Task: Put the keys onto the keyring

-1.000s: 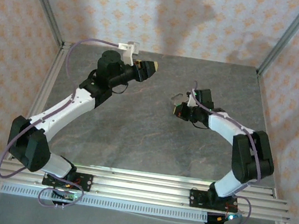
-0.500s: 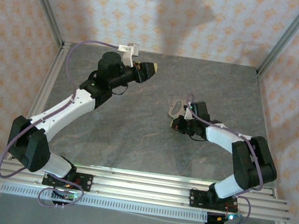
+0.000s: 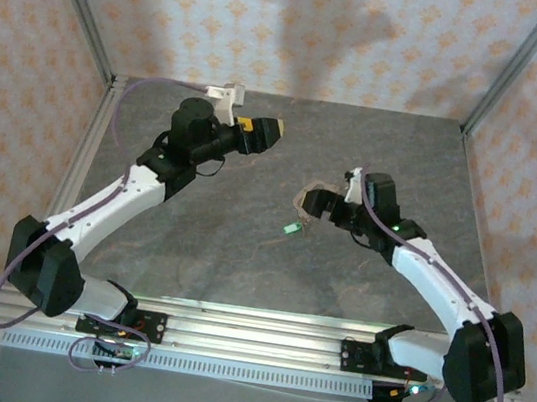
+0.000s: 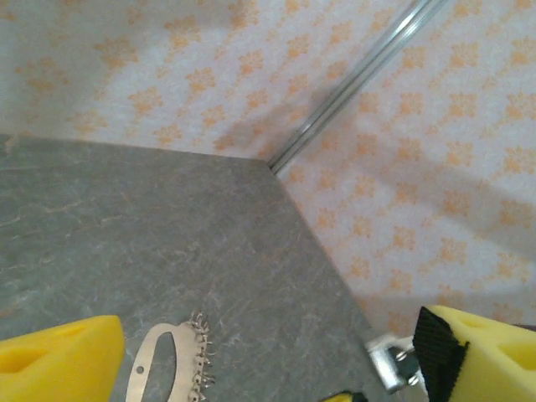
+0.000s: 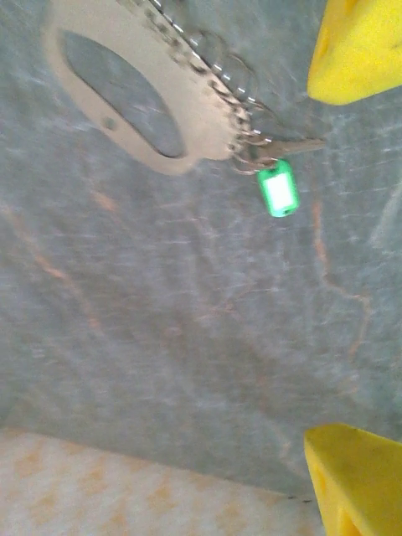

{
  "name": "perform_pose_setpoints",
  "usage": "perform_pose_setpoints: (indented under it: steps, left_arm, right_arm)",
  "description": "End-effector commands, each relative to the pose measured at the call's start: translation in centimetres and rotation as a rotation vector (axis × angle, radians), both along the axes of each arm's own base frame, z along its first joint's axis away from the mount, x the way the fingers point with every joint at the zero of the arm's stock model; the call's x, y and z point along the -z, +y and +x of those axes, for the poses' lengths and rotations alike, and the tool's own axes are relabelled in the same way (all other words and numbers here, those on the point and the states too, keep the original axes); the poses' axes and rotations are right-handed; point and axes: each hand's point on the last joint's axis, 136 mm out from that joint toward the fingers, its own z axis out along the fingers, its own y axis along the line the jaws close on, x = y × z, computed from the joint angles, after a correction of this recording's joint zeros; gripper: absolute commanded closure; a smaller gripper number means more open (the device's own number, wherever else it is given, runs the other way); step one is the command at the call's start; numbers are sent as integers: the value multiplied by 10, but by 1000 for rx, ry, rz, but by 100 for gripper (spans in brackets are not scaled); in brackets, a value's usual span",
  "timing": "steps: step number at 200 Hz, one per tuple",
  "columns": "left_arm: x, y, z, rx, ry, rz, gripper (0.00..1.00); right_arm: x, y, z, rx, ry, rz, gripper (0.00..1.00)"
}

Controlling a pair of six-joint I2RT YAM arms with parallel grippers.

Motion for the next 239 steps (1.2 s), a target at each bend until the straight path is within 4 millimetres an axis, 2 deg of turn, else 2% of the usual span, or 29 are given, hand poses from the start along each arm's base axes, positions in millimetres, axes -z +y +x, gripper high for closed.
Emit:
perform_pose_setpoints:
  steps: [1,39,59,72,86,103,117,125,133,157,184,201,224,239]
  left_arm:
    - [-7,27,-6,-120,-37,80,6]
    - [-9,102,-16,-459,-183,256,0]
    - [0,151,-24,-647,-208,412,0]
    - [11,186,-30,-762,-183,491,0]
    - [28,228,-37,-888,-145,519,0]
    - [68,268,-46,-971,-63,544,0]
    - [105,290,-56,-1017,7,588,0]
    - [125,296,-60,-1024,29,610,0]
    - [144,300,-64,-1031,56,626,0]
    - [182,300,-66,-1016,57,637,0]
    - [197,291,-55,-956,27,641,0]
    - [204,281,-41,-883,19,662,0]
    - [212,271,-27,-811,12,682,0]
    - [220,268,-22,-788,6,681,0]
  right_arm:
    - [-24,-40,18,174,-76,-120,0]
    - [-45,-117,51,520,-163,-295,0]
    - [-51,-167,58,759,-235,-437,0]
    - [-52,-183,61,815,-305,-519,0]
    - [-50,-206,59,912,-355,-625,0]
    - [-44,-223,54,944,-383,-735,0]
    - [-34,-234,52,952,-376,-796,0]
    - [-30,-239,51,955,-373,-812,0]
    - [-15,-243,52,943,-344,-839,0]
    - [15,-246,57,903,-321,-821,0]
    - [43,-240,61,843,-363,-744,0]
    - [54,-237,63,837,-376,-706,0]
    - [55,-216,77,705,-460,-664,0]
    - [72,-217,79,697,-470,-639,0]
